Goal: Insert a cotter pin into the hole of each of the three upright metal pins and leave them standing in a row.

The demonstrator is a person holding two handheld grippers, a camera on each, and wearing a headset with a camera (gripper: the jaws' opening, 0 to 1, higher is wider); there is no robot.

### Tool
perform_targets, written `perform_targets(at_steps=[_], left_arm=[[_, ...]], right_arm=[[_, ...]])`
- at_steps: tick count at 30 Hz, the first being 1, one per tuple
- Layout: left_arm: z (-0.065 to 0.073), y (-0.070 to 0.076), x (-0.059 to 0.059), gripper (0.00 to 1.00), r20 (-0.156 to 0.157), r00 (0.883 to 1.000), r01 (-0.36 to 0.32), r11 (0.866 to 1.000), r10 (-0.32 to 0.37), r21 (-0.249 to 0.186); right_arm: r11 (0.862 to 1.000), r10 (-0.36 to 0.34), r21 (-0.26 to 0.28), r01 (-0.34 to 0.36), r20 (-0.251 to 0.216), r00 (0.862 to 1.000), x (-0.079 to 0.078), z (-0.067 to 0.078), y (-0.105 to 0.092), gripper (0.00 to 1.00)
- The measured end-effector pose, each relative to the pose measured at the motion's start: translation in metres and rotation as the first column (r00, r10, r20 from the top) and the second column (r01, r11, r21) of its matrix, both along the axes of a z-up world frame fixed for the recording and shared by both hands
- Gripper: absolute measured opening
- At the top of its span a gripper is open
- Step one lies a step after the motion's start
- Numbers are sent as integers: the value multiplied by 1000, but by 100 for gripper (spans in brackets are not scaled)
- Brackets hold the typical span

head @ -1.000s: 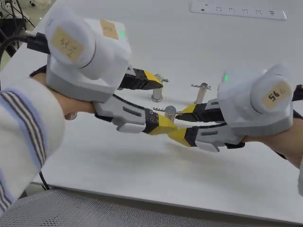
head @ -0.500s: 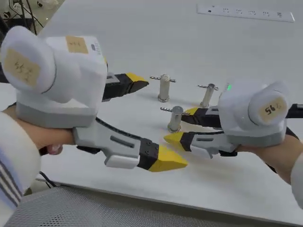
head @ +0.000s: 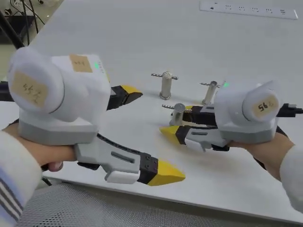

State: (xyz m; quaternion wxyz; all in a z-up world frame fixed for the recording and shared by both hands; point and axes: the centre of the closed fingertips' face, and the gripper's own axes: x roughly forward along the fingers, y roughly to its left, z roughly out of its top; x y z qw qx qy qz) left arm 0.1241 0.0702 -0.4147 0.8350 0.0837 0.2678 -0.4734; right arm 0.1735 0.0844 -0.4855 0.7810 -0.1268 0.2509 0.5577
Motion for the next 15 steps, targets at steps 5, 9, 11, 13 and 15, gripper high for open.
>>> perform_targets(at_steps=[5, 9, 11, 13, 15], left_arm=[[1, 3, 2, 99, -4, 1000, -18, 1000, 18, -5], [0, 5, 2, 99, -6, 1000, -25, 1000, 25, 2], [-1, 8, 4, 99, 1, 999, -37, 999, 37, 12], [-2, 9, 5, 99, -1, 999, -45, 999, 45, 15], [-1, 10, 6, 99, -3, 998, -55, 998, 55, 12]], right_arm=[[1000, -29, 10, 29, -1, 1000, 6, -1, 2, 16], [999, -38, 23, 38, -7, 999, 8, 0, 2, 12], [999, -35, 24, 35, -3, 999, 8, 0, 2, 12], [999, -33, 31, 34, -19, 999, 7, 0, 2, 11], [999, -33, 40, 33, 6, 999, 10, 5, 2, 9]])
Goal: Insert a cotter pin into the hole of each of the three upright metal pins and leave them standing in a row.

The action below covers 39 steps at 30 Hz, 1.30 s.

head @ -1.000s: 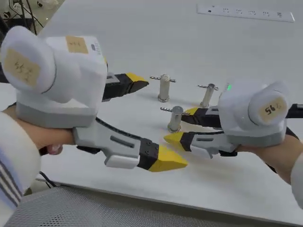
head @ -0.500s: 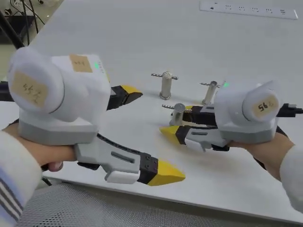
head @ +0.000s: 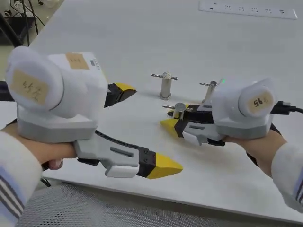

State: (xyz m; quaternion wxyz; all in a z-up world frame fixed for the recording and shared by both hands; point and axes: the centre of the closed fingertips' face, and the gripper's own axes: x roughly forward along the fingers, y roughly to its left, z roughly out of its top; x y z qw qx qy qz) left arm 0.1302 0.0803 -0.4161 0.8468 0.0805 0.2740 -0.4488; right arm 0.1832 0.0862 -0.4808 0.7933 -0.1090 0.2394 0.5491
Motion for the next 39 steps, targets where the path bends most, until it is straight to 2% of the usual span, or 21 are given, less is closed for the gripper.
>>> perform_targets(at_steps=[7, 12, 16, 21, 27, 29, 32, 37, 39], left_arm=[[1, 2, 2, 99, 3, 1000, -13, 1000, 13, 2], [2, 4, 2, 99, 4, 1000, -18, 1000, 18, 6], [2, 6, 0, 99, 2, 1000, -19, 1000, 19, 10], [0, 7, -1, 99, -6, 1000, -23, 1000, 23, 15], [2, 7, 0, 99, -14, 999, -33, 999, 33, 4], [2, 9, 1, 99, -10, 999, -41, 999, 41, 12], [0, 11, 0, 99, -21, 999, -48, 999, 48, 20], [-3, 11, -3, 99, -41, 998, -44, 998, 45, 33], [-3, 11, -3, 99, -44, 998, -47, 998, 48, 32]], right_arm=[[998, 42, -45, -40, 48, 998, -7, -2, -2, 9], [998, 52, -32, -50, 62, 997, -11, 8, -9, 9], [999, 34, -27, -32, 89, 995, -8, 22, -28, 9], [998, 37, -59, -30, 121, 992, -5, 30, -53, 9], [996, 23, -89, -11, 136, 990, 5, 32, -82, 9], [995, 13, -102, 2, 144, 989, 11, 32, -91, 9], [996, -16, -88, 29, 138, 990, 20, 34, -105, 9], [994, -37, -96, 50, 136, 990, 34, 32, -123, 9], [990, -50, -127, 68, 142, 989, 41, 28, -133, 9]])
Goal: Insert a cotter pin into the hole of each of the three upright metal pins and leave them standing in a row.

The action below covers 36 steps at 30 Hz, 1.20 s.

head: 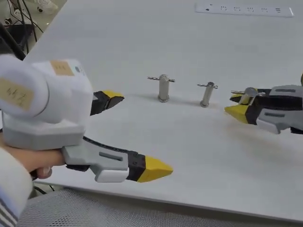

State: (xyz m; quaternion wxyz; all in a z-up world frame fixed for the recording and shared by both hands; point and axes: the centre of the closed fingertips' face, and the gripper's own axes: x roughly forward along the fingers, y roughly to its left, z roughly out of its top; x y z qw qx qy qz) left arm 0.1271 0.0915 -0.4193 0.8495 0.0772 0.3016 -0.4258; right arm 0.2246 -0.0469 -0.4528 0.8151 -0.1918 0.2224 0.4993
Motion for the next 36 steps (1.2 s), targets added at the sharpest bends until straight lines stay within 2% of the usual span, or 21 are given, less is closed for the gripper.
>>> perform_targets(at_steps=[3, 7, 8, 14, 32, 36], left_arm=[[-1, -2, -1, 99, -18, 1000, -3, 1000, 3, -5], [-4, -4, -2, 99, -26, 1000, 3, 1000, -3, 8], [-4, -4, -2, 99, -30, 1000, 4, 1000, -3, 9], [-5, -5, -3, 99, -43, 999, -1, 1000, 1, 9], [-11, -5, -7, 99, -78, 997, -14, 1000, 15, 19], [-12, -7, -9, 99, -85, 996, -11, 1000, 13, 19]], right_arm=[[1000, -9, -4, 8, -7, 1000, 8, -3, -9, 9], [1000, -19, -5, 19, -18, 1000, 16, -7, -17, 9], [1000, -26, 11, 26, -30, 999, 24, -9, -23, 9], [999, -24, 23, 25, -47, 999, 32, -18, -29, 9], [997, -28, 67, 32, -63, 998, 36, -31, -24, 9], [997, -22, 76, 26, -57, 998, 35, -30, -22, 9]])
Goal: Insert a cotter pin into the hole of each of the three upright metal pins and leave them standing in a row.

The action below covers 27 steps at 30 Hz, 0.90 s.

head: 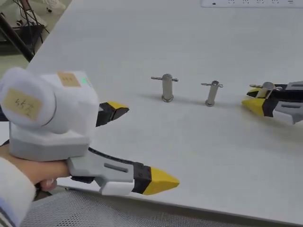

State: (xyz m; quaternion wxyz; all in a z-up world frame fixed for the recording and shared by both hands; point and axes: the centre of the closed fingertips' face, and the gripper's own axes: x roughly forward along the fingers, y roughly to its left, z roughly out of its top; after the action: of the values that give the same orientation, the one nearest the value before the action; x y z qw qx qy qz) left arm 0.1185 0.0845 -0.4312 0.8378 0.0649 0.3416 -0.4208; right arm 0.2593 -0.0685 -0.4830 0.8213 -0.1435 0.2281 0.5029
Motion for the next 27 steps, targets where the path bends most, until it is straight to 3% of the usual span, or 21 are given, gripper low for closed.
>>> perform_targets(at_steps=[11, 16, 19, 21, 23, 27], left_arm=[[-1, 0, -1, 99, -6, 1000, -14, 1000, 14, 0], [3, 4, 0, 97, -1, 999, -32, 999, 32, -4], [8, 8, 3, 97, 12, 999, -50, 999, 51, -13], [12, 11, 8, 97, 30, 996, -78, 997, 79, -18], [15, 13, 10, 97, 42, 995, -85, 996, 86, -28], [22, 12, 16, 98, 65, 992, -107, 992, 111, -61]], right_arm=[[1000, -4, 9, 4, 35, 999, 6, 0, -2, 13], [998, -54, 37, 52, 35, 998, 1, 11, -2, 39], [996, -80, 30, 79, 44, 996, -4, 20, -4, 49], [990, -134, 49, 133, 16, 991, -8, 28, -6, 57], [986, -154, 73, 151, 41, 987, -12, 40, -7, 62], [971, -214, 110, 212, 10, 977, -27, 56, -9, 73]])
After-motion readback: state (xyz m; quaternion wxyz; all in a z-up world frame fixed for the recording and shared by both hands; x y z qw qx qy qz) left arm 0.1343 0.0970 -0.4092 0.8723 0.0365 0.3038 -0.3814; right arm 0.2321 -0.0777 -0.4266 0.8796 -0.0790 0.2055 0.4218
